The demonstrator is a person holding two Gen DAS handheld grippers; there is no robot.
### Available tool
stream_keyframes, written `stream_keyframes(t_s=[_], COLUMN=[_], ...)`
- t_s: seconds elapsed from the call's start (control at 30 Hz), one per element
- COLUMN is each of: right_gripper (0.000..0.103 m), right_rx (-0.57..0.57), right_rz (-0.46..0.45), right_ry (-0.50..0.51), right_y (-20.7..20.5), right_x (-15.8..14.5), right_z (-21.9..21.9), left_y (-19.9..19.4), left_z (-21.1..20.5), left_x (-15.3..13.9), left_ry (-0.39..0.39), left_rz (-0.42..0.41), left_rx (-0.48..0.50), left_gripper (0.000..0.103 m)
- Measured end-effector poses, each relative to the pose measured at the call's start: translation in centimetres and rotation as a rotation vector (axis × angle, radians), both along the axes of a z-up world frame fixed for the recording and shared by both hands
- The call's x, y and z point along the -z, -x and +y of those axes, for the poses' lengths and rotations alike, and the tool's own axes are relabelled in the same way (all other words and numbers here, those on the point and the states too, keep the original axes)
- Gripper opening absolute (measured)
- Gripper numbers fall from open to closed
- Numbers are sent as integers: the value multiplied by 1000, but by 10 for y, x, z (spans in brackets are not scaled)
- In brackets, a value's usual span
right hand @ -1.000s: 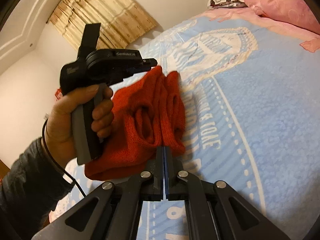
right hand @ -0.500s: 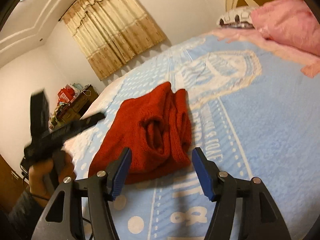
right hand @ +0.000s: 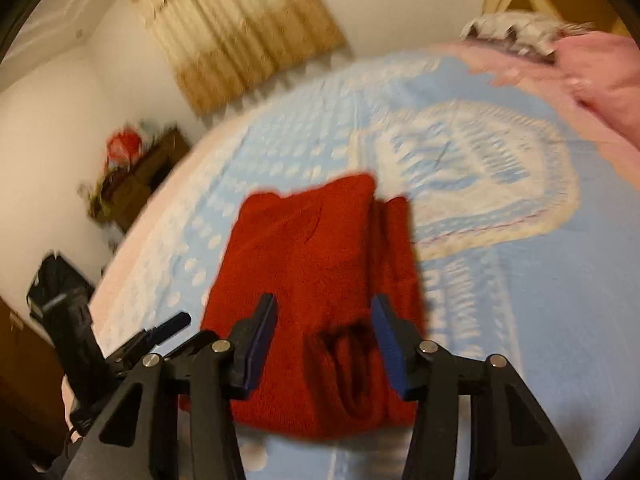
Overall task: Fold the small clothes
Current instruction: 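Open both grippers and withdraw them from the folded sweater, then move both open grippers onto the edges of the folded red sweater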
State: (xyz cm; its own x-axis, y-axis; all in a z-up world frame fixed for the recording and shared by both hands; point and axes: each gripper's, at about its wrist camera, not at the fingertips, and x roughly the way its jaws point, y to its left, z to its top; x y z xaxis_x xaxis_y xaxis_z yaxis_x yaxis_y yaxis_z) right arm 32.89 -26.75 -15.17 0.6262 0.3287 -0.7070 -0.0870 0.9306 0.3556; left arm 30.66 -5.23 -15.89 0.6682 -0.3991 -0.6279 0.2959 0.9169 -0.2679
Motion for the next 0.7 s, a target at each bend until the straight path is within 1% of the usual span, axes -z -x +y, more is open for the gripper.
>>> stream_keyframes(t_s=[0.03,0.07,0.17,0.2,0.27,0.33,0.37,0.4,0.43,0.47,0.53,0.6,0.67,0.7], right_gripper=[27,21,17,17,17,17,17,17,17,18,19,21,36,39], right_rx=[-3,8,43,55,64,72,86,89,89,94,98,88,104,121], right_rz=[23,25,-27,-60,-88,-49,-13,12,16,5,12,9,-18,-41], right_ry=[9,32,82,104,120,127,149,149,135,124,118,151,188,216], right_y=[-6,-9,2,10,20,18,13,10,8,7,5,4,6,8], right_x=[5,6,-5,-11,-17,-9,3,13,18,18,14,6,-6,-12], right_z=[2,3,-3,-4,-10,-15,-17,-19,-21,-22,-24,-20,-17,-13], left_y=[0,0,2,3,6,7,6,5,3,2,1,1,0,0], left_z=[1,1,0,0,-3,-7,-8,-9,-10,-11,-12,-12,-10,-10], left_x=[2,3,0,-1,-3,-1,2,4,6,7,9,12,13,13], left_ry=[9,15,13,12,9,6,3,3,6,4,-2,6,17,21], left_rz=[4,6,5,2,-12,-17,-12,-3,11,21,33,44,51,55], left_rx=[-4,-3,8,14,31,42,40,41,44,46,51,50,42,42], left_gripper=[89,89,89,89,91,96,96,97,97,97,98,99,101,101])
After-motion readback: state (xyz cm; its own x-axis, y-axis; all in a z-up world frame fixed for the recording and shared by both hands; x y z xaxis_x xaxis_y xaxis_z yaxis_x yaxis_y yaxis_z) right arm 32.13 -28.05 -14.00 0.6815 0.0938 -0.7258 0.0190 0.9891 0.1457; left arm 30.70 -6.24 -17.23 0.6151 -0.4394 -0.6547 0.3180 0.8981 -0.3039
